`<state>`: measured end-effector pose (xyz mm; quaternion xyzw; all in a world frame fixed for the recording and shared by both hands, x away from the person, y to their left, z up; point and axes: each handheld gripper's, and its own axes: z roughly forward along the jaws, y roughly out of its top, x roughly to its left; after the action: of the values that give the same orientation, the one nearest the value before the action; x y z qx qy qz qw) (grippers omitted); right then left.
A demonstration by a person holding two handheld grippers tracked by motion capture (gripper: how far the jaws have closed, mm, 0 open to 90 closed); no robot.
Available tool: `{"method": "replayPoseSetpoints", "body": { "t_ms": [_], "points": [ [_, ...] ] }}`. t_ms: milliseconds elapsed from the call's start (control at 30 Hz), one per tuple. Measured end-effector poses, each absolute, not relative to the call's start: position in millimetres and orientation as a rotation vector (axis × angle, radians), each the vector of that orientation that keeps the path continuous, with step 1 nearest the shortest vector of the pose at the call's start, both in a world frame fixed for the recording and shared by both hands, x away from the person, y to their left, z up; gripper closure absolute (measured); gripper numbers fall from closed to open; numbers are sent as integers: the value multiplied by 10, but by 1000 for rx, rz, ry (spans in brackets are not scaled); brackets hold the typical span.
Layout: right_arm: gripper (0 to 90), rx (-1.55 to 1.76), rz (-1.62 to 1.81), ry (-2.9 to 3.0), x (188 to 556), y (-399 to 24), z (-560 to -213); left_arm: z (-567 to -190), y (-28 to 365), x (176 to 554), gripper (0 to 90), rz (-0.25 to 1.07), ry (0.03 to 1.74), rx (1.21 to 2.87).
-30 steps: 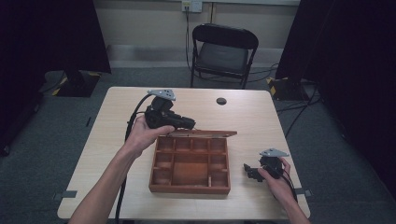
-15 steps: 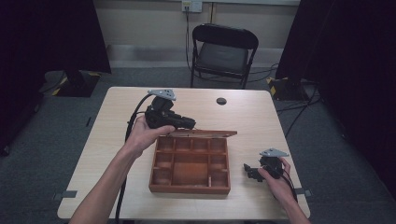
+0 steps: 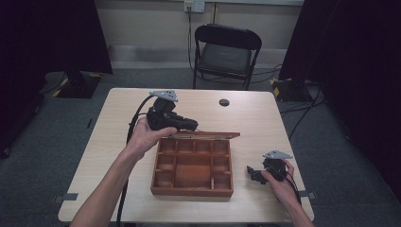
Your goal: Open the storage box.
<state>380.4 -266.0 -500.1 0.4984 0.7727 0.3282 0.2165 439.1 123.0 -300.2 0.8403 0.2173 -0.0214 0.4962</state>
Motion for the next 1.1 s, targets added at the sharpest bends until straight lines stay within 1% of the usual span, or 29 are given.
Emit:
{"method": "replayPoseSetpoints", "body": {
  "t_ms": [1100],
  "points": [
    [84, 1381, 909, 2141, 3804, -2660, -5001, -3003, 1228, 4390, 838, -51, 522, 2035]
  ]
}}
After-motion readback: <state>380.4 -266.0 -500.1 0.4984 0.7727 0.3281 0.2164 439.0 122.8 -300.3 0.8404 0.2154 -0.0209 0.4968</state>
